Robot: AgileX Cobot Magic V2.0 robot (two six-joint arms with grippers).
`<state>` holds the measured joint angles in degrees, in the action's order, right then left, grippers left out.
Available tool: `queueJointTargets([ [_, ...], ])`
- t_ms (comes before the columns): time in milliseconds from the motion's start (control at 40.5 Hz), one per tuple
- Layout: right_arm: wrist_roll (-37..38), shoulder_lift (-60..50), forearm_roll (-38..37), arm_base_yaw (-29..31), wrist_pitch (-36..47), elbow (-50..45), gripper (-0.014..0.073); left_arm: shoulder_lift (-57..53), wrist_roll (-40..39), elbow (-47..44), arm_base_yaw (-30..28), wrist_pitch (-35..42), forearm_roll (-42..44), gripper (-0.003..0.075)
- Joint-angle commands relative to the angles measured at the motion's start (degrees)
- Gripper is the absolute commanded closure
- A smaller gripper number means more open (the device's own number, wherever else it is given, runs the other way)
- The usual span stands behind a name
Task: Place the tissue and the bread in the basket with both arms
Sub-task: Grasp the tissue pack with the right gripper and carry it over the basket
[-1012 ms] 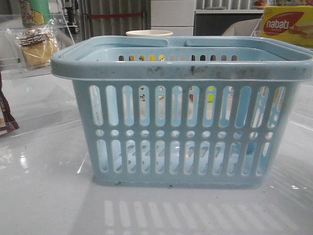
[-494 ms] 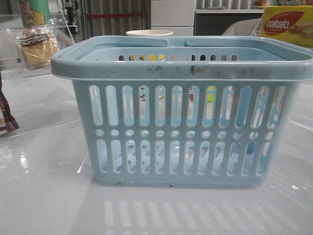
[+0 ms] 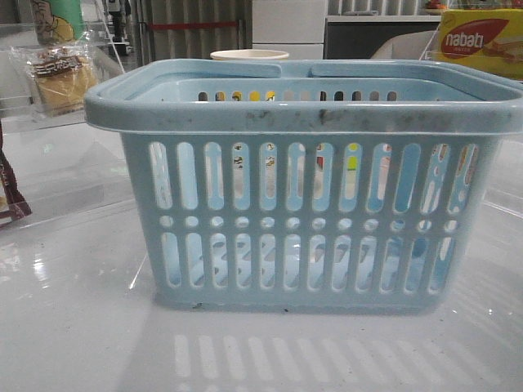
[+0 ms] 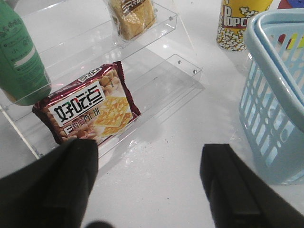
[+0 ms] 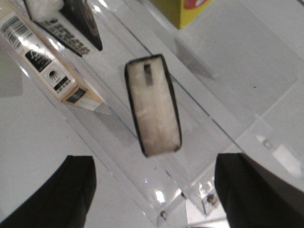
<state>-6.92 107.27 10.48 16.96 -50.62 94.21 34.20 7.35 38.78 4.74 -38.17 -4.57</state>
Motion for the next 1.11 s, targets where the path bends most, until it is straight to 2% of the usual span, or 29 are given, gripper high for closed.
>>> queueJointTargets([
  [0,-0.68,-0.5,1.24,0.07,5.43,2.83,-0.002,0.37,-0.56,1.57,-0.05,4.43,-0.71,0.0214],
  [271,-0.93,2.69,1.45,-1.17,13.04,2.83,0.0001,0.37,-0.56,1.57,-0.05,4.43,-0.71,0.0214],
  [321,-0.93,2.69,1.45,-1.68,13.46,2.83,0.0047,0.37,-0.56,1.57,-0.05,4.43,-0.71,0.0214],
  [494,-0.93,2.69,1.82,-3.18,13.72,2.83,0.0344,0.37,-0.56,1.57,-0.05,4.43,-0.71,0.0214],
  [568,-0.93,2.57,2.58,-3.82,13.34,2.83,0.0403,0.37,-0.56,1.57,-0.05,4.43,-0.71,0.0214],
  [790,-0.93,-1.6,4.61,-5.58,11.7,2.83,0.0414,0.37,-0.56,1.57,-0.05,4.43,-0.71,0.0214],
  [1086,-0.93,-12.88,4.89,-7.99,7.74,1.83,0.0414,0.37,-0.56,1.57,-0.05,4.43,-0.71,0.0214],
])
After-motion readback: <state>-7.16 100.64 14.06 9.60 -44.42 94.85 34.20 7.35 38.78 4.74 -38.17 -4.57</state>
